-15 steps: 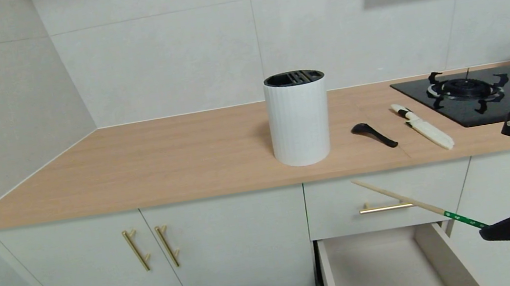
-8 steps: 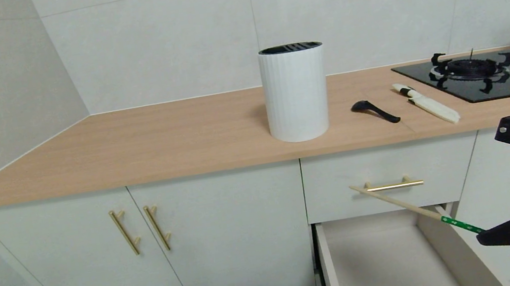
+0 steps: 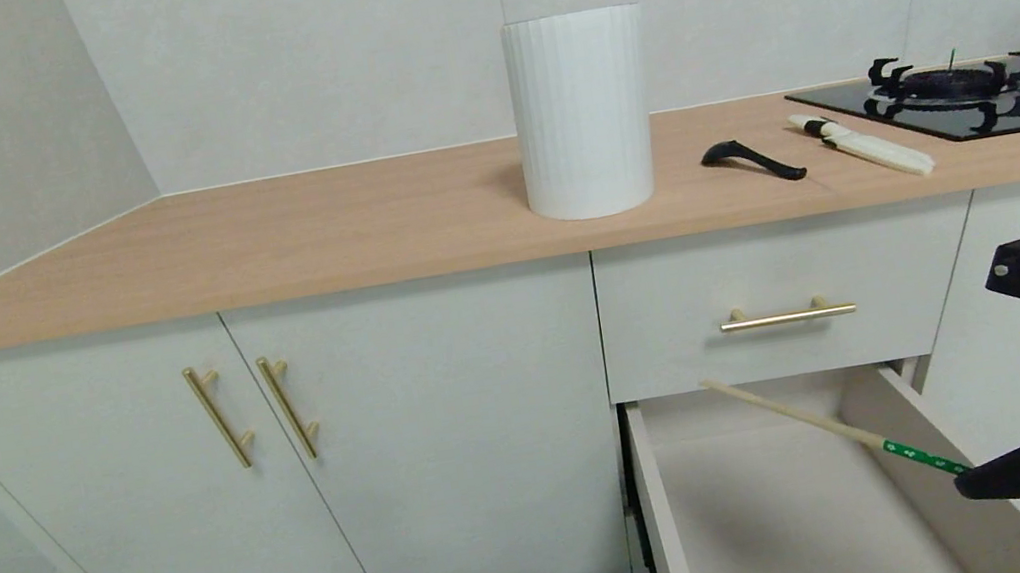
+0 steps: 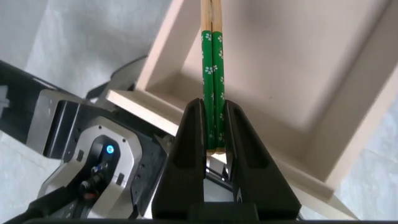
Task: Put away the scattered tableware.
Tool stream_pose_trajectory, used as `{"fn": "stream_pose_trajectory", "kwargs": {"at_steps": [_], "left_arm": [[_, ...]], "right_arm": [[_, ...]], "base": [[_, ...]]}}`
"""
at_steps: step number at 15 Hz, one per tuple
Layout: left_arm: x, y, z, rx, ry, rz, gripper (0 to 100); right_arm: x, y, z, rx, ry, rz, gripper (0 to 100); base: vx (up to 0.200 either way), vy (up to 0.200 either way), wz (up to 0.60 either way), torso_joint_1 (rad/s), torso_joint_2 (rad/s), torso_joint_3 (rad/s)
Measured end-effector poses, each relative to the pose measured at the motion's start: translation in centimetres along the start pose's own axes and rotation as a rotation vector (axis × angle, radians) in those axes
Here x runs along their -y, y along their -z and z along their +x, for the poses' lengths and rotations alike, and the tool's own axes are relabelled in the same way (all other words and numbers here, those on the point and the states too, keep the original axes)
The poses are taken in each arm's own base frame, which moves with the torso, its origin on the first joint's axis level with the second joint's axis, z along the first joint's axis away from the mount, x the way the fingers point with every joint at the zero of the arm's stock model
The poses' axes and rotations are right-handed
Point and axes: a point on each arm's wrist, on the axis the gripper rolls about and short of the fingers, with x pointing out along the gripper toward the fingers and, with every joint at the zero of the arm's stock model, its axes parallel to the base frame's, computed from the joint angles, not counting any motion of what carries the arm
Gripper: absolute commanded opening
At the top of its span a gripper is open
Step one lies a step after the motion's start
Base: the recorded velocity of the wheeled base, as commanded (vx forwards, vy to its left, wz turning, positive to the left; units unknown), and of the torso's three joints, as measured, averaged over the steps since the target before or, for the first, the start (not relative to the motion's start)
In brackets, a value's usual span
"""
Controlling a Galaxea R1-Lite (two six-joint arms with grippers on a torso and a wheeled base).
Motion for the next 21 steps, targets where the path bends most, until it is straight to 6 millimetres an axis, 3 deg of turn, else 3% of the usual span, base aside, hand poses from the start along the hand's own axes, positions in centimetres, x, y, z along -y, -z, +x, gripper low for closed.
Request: {"fn": "stream_pose_trajectory", "kwargs": {"at_steps": [7, 10, 13, 16, 21], "left_arm": [[0.0, 0.0, 0.0, 0.0, 0.0, 0.0, 100], [0.0, 0.0, 0.0, 0.0, 0.0, 0.0, 100], [0.0, 0.0, 0.0, 0.0, 0.0, 0.0, 100], [0.0, 0.0, 0.0, 0.0, 0.0, 0.0, 100], [0.0, 0.0, 0.0, 0.0, 0.0, 0.0, 100]], "right_arm": [[0.0, 0.1, 0.5, -0.004, -0.006, -0.032, 0], [-0.2, 0.0, 2.7, -0.006, -0.016, -0.06, 0], [0.1, -0.4, 6.9, -0.081, -0.002, -0.054, 0], [1.3, -1.1, 12.3, -0.185, 0.042, 0.021, 0], [3.0, -1.6, 19.8, -0.223, 0.114, 0.146, 0]], "base": [[0.0, 0.0, 0.0, -0.013, 0.05, 0.032], [0.0, 0.0, 0.0, 0.0, 0.0, 0.0], [0.0, 0.0, 0.0, 0.0, 0.0, 0.0], [0.0, 0.0, 0.0, 0.0, 0.0, 0.0], [0.0, 0.0, 0.0, 0.0, 0.0, 0.0]]}}
